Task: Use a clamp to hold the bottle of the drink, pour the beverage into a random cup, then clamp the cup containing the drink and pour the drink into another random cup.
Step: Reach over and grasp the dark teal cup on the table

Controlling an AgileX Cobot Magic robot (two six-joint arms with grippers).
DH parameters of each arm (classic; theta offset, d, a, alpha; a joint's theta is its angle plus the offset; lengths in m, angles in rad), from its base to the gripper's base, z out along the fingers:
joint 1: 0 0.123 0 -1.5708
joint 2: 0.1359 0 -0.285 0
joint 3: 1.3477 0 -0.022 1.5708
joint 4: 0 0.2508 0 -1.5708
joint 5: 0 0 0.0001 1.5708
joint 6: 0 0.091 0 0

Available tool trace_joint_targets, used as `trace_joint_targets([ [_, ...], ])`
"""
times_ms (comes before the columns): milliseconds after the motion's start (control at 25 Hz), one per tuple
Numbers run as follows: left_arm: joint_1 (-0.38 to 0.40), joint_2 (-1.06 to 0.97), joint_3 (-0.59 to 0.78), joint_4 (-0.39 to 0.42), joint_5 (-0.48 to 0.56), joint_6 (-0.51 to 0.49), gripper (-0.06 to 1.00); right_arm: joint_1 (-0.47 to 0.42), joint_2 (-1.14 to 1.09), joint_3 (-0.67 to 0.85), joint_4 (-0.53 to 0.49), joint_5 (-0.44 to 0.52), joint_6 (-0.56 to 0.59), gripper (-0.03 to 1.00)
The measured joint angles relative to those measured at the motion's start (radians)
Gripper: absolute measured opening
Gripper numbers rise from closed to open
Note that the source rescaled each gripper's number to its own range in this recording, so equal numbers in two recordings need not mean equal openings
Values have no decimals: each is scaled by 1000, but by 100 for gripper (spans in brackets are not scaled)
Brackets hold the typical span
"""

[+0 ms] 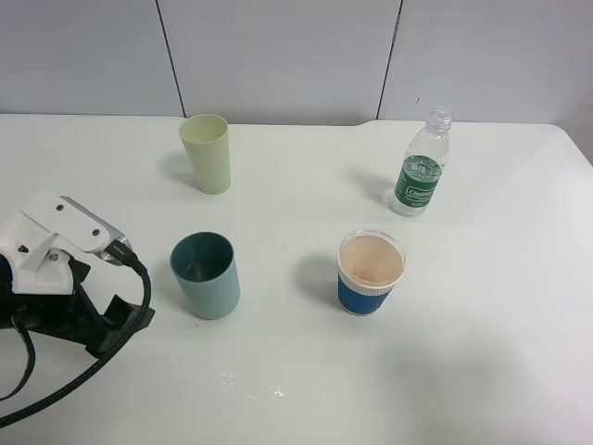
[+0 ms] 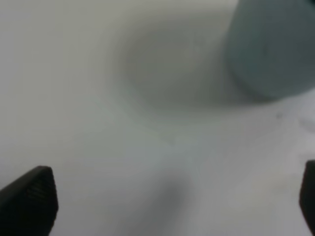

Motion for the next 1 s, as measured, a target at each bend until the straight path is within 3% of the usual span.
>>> trace_joint_targets([
  [320, 0, 52, 118, 12, -271, -89, 100, 0, 0, 0, 0, 0, 0, 100],
  [680, 0, 227, 141, 120, -481, -108, 100, 0, 0, 0, 0, 0, 0, 100],
  [1000, 0, 420, 162, 260, -803, -113, 100, 0, 0, 0, 0, 0, 0, 100],
])
